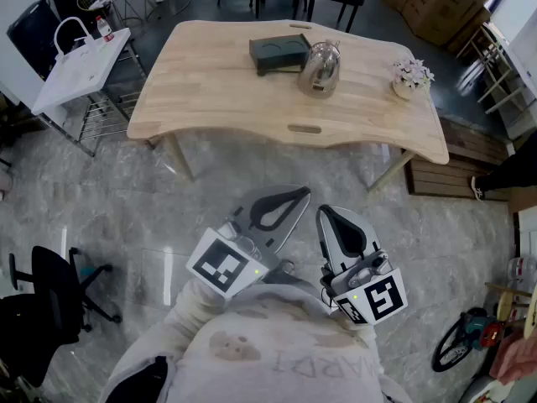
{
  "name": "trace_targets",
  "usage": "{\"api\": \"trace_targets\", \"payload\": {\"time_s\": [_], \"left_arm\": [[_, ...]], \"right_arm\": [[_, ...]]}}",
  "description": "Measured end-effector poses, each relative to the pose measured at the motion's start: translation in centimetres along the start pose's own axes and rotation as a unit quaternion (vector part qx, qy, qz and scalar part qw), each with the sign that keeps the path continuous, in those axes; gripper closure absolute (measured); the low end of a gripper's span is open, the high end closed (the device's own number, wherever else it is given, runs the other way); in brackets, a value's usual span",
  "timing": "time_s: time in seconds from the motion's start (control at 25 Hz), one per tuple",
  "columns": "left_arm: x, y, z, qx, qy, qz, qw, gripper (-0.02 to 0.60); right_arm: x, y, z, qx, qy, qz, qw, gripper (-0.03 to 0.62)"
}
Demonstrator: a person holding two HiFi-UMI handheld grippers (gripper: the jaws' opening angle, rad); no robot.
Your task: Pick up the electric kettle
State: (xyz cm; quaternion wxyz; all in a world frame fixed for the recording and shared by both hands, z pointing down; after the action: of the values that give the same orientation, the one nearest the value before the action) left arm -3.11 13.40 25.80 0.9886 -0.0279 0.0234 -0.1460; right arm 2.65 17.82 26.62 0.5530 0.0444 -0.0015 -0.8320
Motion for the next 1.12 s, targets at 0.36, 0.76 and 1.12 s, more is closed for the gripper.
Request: {"api": "trace_targets", "payload": {"time_s": [0.36, 0.76, 1.12], "left_arm": [[-0.8, -1.5, 0.1, -0.002, 0.002, -0.005, 1.0000, 0.569], [-2.4, -3.0, 0.2, -0.003, 0.004, 0.003, 1.0000, 0.569], [-5.5, -4.5, 0.8, -0.008, 0.009, 0.011, 0.9999, 0.569]], "right_arm": [[1.2, -0.4, 0.3, -0.001, 0.001, 0.004, 1.000, 0.577], [3.0, -0.4, 0.9, -0.012, -0.007, 0.032, 0.999, 0.577], [4.5, -0.5, 1.8, -0.032, -0.010, 0.074, 0.997, 0.574]]}}
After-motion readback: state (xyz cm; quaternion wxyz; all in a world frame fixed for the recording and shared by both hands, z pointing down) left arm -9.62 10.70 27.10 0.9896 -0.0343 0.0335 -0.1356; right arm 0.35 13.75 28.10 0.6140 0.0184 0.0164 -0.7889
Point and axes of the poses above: the fingertips, and each gripper's own axes: x forward along the fingers, y to its right, z out of its underside, the point moved 3 cm from there along -x, backward along the fingers, and after that the axes turned 2 degrees about z, right-handed, at the moved point
